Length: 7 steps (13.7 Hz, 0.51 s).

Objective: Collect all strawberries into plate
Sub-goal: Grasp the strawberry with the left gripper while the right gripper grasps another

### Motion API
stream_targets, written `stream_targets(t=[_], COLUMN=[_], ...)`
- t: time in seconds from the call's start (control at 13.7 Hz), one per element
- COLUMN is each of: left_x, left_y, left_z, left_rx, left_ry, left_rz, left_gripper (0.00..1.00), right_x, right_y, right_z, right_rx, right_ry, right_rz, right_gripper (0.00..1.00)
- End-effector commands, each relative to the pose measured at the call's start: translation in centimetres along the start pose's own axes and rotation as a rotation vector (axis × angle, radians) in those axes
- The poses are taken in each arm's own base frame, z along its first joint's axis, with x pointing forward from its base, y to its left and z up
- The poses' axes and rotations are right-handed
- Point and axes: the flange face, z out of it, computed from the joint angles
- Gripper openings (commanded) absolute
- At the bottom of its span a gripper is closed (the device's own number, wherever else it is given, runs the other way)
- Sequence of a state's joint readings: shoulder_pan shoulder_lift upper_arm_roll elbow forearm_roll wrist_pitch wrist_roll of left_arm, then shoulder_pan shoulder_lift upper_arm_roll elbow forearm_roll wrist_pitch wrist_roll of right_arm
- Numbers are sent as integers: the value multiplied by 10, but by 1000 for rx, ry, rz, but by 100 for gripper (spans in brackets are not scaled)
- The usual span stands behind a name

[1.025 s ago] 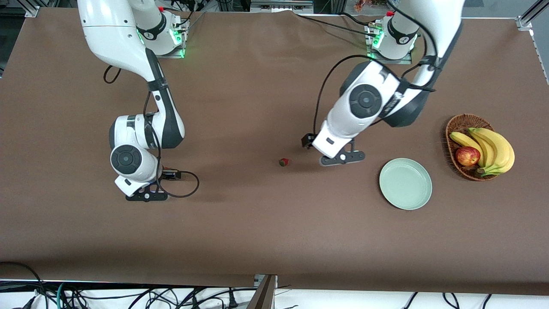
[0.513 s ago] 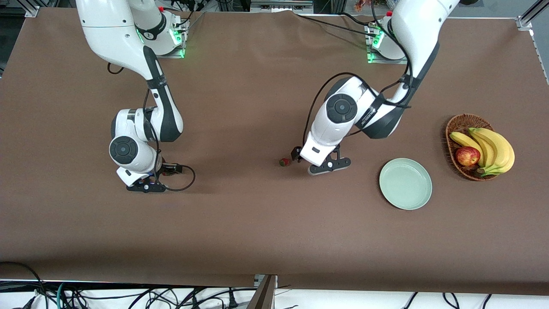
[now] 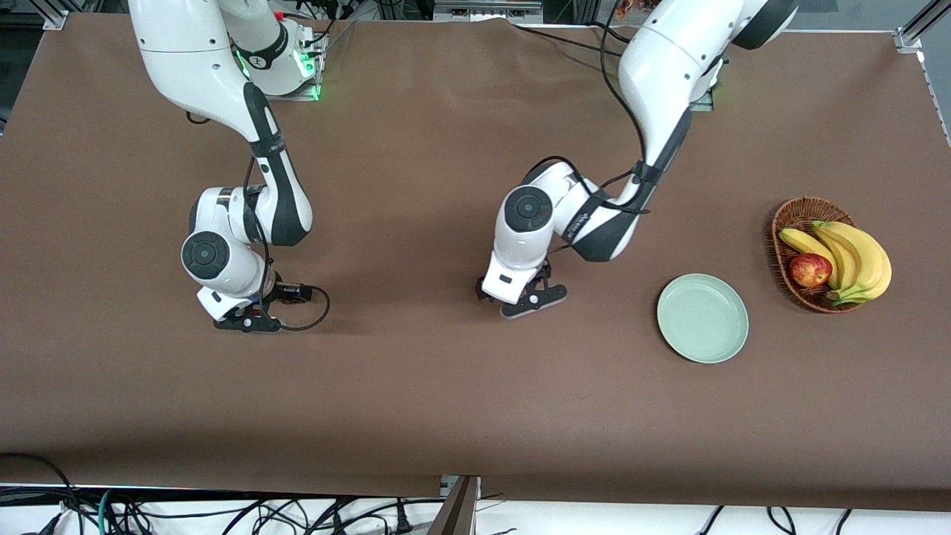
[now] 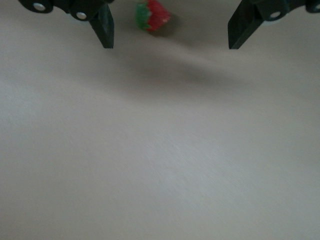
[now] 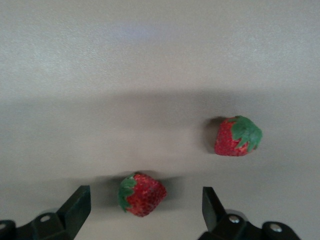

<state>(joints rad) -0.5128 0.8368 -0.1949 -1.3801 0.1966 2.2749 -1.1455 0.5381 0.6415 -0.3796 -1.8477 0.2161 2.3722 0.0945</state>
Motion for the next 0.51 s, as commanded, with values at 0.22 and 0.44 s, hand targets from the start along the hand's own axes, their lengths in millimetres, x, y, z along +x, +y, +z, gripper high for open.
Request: stream_targets(t=[0.22, 0.44], left_x=[-25, -26], left_y=[20, 17], left_z=[23, 35], left_rx=[2, 15], left_ry=[19, 13], left_rz=[8, 14], left_gripper=[100, 100], right_x=[-7, -7], right_y=[4, 4], right_z=[-4, -2], right_rx=[29, 28], right_ry=[7, 6], right_rz=[-13, -12], right_gripper=[63, 56])
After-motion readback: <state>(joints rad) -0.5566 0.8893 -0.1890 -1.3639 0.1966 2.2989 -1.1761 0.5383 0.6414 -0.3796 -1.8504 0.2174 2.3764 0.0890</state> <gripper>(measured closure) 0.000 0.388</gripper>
